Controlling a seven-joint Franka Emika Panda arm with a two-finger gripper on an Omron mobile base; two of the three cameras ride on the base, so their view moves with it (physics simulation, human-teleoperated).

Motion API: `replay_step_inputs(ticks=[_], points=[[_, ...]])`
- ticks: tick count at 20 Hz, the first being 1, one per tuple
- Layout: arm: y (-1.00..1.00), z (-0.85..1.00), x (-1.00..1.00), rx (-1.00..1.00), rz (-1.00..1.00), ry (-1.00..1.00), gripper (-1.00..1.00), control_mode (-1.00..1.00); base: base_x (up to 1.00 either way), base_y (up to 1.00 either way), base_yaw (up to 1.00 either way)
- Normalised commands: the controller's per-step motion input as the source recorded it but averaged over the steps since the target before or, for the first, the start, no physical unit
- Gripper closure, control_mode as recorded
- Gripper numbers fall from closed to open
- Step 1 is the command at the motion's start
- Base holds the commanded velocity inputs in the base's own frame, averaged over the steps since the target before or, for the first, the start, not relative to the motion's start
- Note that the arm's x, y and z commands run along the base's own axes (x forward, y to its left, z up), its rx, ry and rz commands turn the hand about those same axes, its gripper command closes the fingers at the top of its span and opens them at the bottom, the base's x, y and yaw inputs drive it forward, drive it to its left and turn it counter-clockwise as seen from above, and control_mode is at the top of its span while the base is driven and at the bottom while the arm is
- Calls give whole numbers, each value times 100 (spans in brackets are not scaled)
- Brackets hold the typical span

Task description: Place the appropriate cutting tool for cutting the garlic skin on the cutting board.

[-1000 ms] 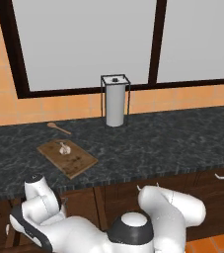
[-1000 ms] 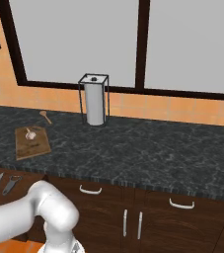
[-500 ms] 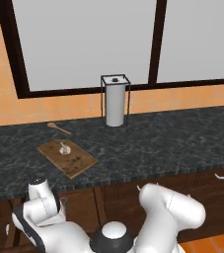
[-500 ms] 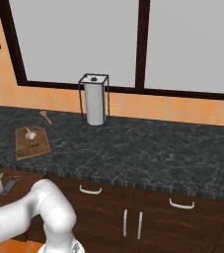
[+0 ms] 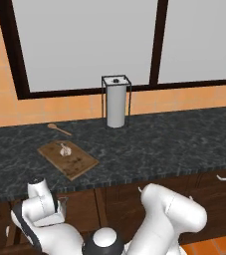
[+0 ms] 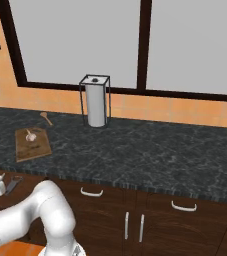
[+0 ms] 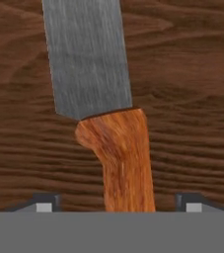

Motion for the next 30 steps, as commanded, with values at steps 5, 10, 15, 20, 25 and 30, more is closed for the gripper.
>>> replay_step_inputs(ticks=[5,10,15,20,25,30], points=[[1,-43,-64,3,-4,0,100,-100,0,0,0],[0,-44,-95,7,-10,0,100,-100,0,0,0],[-2,0,-32,1,-13,-6,100,-100,0,0,0],[0,45,-16,0,-16,-2,100,-100,0,0,0],[43,81,-30,0,-46,0,100,-100,0,0,0],[6,94,-23,0,-52,11,100,-100,0,0,0]])
